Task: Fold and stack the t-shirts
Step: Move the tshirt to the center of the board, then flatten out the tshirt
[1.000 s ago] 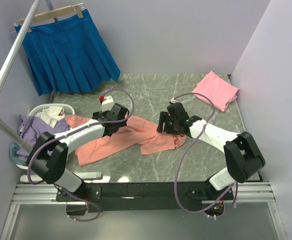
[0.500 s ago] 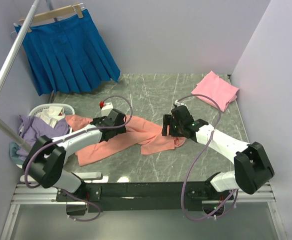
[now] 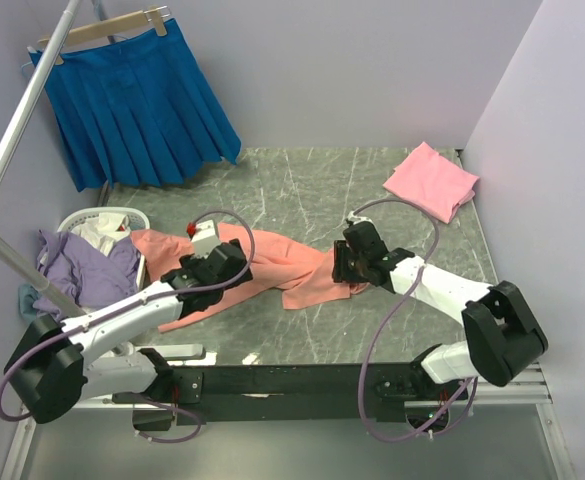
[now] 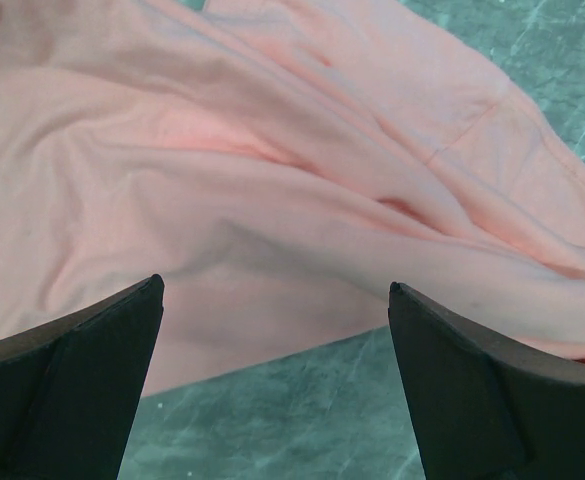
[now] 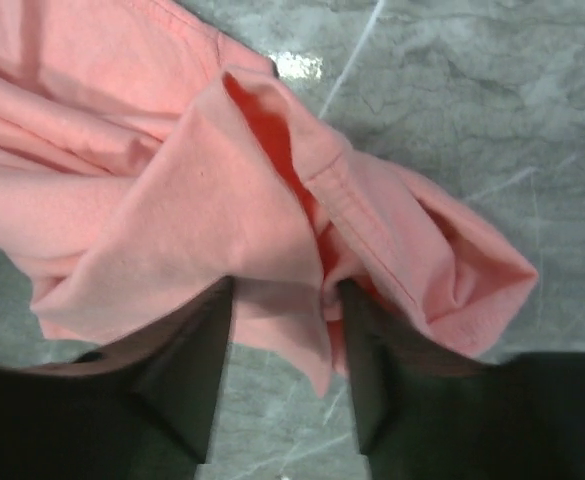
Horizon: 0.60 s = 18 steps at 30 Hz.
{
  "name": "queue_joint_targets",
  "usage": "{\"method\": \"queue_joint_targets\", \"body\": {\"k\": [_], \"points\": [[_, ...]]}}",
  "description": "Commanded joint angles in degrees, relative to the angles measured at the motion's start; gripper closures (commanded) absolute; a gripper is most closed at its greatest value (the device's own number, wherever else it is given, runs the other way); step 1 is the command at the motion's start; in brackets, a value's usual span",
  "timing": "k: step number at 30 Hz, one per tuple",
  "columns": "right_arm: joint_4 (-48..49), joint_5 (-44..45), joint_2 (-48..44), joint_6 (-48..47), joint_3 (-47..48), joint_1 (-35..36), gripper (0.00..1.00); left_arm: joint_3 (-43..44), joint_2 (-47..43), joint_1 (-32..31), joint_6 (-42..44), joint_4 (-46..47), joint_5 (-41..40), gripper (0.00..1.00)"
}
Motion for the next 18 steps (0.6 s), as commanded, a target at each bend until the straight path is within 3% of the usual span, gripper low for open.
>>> {"method": "queue_joint_targets", "body": {"k": [1, 7, 12, 18], "points": [[5.13, -1.53, 3.73, -1.15, 0.03, 0.34, 0.65, -3.31, -2.95, -2.10, -6.26, -2.70, -3.99, 0.01], [5.93, -3.11, 5.33, -1.50, 0.48, 0.42, 1.00, -6.92, -4.54, -4.21, -10.21, -2.70, -3.90, 0.02], [5.49, -1.80, -3.78, -1.76, -1.46, 0.51, 1.00, -6.40, -4.18, -6.93, -12.42, -5.15, -6.01, 0.02], [-2.49, 9.00, -20.74, -0.45, -0.59, 0.51, 1.00, -5.34, -2.78, -9.84, -16.28, -7.70, -7.77, 0.02]]}}
